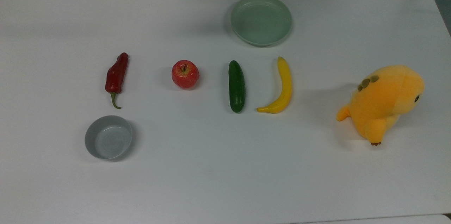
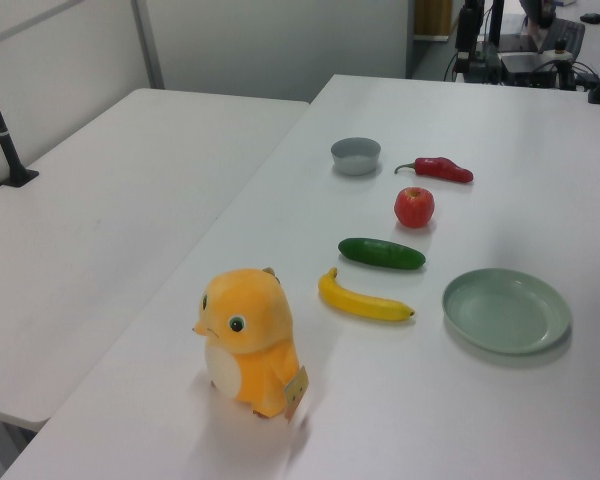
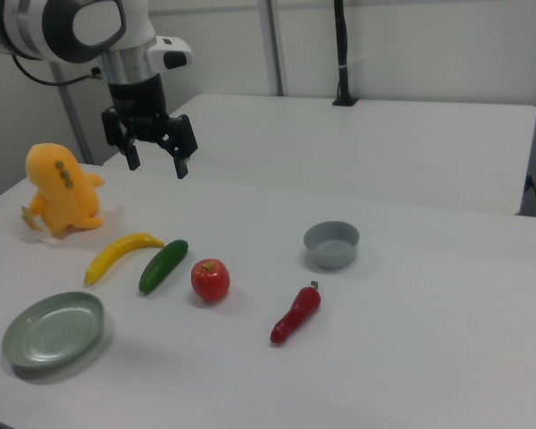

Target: Put the red apple in the bowl

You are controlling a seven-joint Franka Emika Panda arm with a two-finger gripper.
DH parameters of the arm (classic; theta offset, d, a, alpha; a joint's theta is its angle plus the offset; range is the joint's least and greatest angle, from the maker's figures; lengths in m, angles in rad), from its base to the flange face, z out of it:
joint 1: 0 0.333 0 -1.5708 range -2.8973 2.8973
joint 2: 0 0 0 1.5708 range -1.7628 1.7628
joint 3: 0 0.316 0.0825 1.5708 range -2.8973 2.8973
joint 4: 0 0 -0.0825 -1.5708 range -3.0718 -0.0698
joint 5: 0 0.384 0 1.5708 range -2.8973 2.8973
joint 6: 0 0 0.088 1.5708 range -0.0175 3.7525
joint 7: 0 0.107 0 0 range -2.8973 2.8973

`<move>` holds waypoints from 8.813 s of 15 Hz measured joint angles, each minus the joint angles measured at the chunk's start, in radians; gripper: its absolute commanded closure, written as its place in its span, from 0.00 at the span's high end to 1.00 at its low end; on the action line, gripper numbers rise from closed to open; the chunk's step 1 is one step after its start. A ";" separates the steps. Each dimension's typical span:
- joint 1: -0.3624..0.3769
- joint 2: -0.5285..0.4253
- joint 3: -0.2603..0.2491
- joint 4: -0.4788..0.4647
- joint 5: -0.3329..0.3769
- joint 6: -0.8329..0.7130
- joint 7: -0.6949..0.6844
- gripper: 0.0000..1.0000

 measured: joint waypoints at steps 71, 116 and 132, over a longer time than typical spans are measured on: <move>0.053 0.313 0.004 -0.353 -0.079 0.715 -0.004 0.37; -0.152 0.681 0.009 0.233 -0.016 0.891 -0.111 0.33; -0.155 0.722 0.009 0.234 -0.016 0.894 -0.111 0.89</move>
